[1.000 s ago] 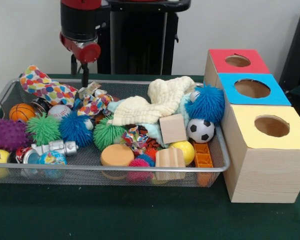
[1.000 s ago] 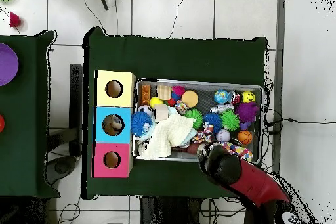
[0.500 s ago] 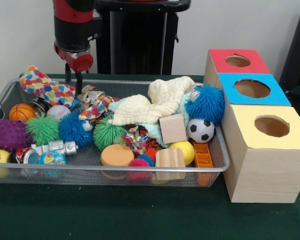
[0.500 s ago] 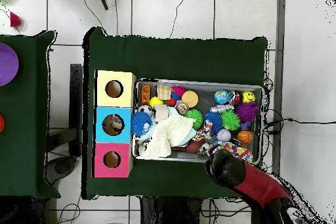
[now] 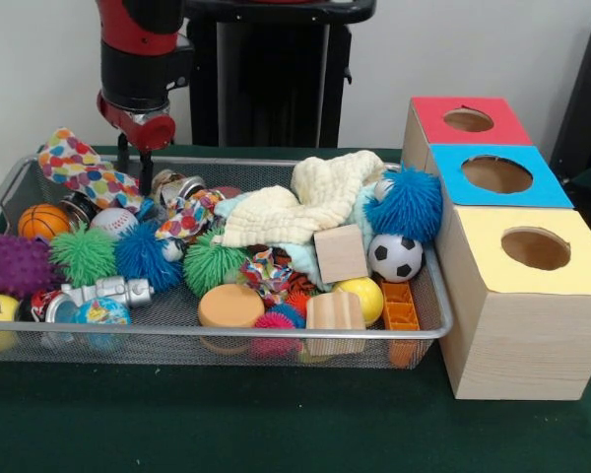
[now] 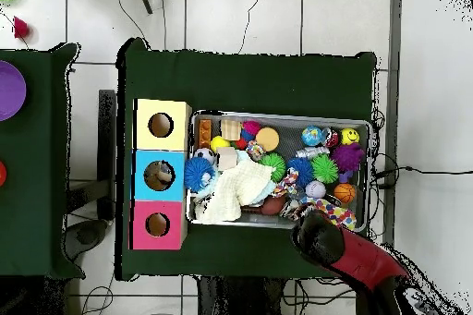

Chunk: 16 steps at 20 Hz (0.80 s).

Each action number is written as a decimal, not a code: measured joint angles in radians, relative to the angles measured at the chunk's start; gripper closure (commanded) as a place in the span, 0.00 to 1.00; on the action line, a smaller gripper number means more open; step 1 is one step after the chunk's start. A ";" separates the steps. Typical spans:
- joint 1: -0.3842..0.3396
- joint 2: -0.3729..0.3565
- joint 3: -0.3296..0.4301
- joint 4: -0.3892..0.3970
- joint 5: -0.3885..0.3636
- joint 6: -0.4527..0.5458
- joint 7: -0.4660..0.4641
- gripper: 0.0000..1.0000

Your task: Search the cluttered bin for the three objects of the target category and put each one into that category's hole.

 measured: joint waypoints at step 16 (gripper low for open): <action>-0.071 -0.049 0.065 0.000 -0.050 -0.025 0.000 0.00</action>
